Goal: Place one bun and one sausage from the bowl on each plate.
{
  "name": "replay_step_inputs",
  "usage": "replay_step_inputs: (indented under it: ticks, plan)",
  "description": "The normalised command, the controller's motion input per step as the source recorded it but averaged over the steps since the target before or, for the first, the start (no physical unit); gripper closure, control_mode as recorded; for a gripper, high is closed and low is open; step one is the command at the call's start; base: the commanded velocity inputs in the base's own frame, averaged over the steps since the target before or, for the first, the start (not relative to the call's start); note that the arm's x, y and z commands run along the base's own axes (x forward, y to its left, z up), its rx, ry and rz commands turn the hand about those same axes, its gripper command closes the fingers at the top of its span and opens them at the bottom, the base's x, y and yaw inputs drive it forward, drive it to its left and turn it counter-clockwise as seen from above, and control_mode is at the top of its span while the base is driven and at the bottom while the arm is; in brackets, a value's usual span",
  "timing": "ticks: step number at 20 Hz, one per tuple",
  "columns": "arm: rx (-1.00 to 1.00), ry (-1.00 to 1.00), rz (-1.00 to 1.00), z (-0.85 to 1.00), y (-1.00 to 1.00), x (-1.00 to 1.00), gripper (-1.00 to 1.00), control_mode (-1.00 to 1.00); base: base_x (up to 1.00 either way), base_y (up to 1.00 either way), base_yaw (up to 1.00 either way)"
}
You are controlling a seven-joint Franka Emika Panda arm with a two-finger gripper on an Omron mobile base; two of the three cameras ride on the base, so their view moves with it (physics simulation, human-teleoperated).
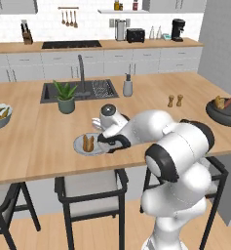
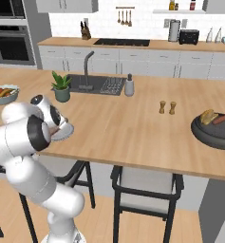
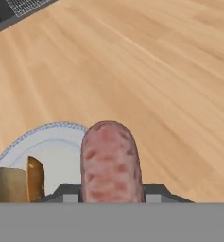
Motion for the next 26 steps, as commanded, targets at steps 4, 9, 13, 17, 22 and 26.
replay_step_inputs:
  ticks: [4,9,13,17,22,26]
  plan:
    - [0.00,0.00,0.01,-0.59,0.15,0.46,1.00,-1.00,0.00,0.00,0.00]
    - [0.01,0.00,0.00,-0.35,0.05,0.57,1.00,-1.00,0.00,0.00,0.00]
    - [0.00,0.00,0.00,-0.20,0.20,0.36,-1.00,-1.00,0.00,0.00,0.00]
    - [0.00,0.00,0.00,-0.05,0.11,0.19,-1.00,-1.00,0.00,0.00,0.00]
    - [0.04,0.00,0.00,0.32,-0.09,0.09,-1.00,-1.00,0.00,0.00,0.00]
    - [0.15,-0.01,0.00,1.00,-0.42,-0.25,-1.00,-1.00,0.00,0.00,0.00]
